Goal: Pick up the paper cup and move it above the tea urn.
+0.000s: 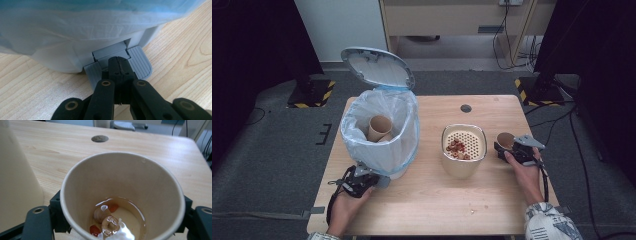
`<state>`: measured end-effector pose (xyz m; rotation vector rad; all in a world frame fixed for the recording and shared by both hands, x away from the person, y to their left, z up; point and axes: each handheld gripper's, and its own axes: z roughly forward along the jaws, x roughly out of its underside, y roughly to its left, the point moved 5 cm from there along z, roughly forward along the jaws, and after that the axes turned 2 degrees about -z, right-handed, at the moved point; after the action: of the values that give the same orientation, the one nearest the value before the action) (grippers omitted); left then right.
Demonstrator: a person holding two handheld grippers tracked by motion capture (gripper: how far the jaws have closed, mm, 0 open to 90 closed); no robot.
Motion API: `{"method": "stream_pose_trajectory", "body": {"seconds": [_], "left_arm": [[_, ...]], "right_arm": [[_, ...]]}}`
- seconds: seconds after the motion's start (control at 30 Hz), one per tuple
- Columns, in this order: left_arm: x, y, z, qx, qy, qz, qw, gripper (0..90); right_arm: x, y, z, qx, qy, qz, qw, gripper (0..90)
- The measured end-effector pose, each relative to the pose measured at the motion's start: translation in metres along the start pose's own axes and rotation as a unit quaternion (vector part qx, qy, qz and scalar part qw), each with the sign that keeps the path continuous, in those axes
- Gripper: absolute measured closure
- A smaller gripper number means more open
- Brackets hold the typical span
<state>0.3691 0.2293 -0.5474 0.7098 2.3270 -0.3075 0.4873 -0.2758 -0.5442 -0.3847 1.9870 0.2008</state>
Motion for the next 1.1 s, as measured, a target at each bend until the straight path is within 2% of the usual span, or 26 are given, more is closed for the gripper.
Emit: {"method": "stream_pose_trajectory", "body": {"seconds": [0.23, 0.37, 0.53, 0.7, 1.1], "left_arm": [[0.000, 0.000, 0.000, 0.000, 0.000, 0.000, 1.0000, 90.0], [0.000, 0.000, 0.000, 0.000, 0.000, -0.001, 1.0000, 90.0], [0.000, 0.000, 0.000, 0.000, 0.000, -0.001, 1.0000, 90.0], [0.000, 0.000, 0.000, 0.001, -0.001, -0.002, 1.0000, 90.0], [0.000, 0.000, 0.000, 0.002, -0.001, -0.002, 1.0000, 90.0]], "right_arm": [[-0.018, -0.003, -0.007, -0.014, -0.016, -0.020, 0.9996, 28.2], [-0.032, -0.007, -0.009, -0.019, -0.017, -0.043, 0.9987, 29.2], [-0.041, -0.010, -0.009, -0.023, -0.012, -0.064, 0.9976, 30.1], [-0.046, -0.011, -0.009, -0.028, -0.011, -0.066, 0.9974, 30.4], [-0.066, -0.010, -0.012, -0.030, -0.016, -0.094, 0.9950, 30.6]]}}
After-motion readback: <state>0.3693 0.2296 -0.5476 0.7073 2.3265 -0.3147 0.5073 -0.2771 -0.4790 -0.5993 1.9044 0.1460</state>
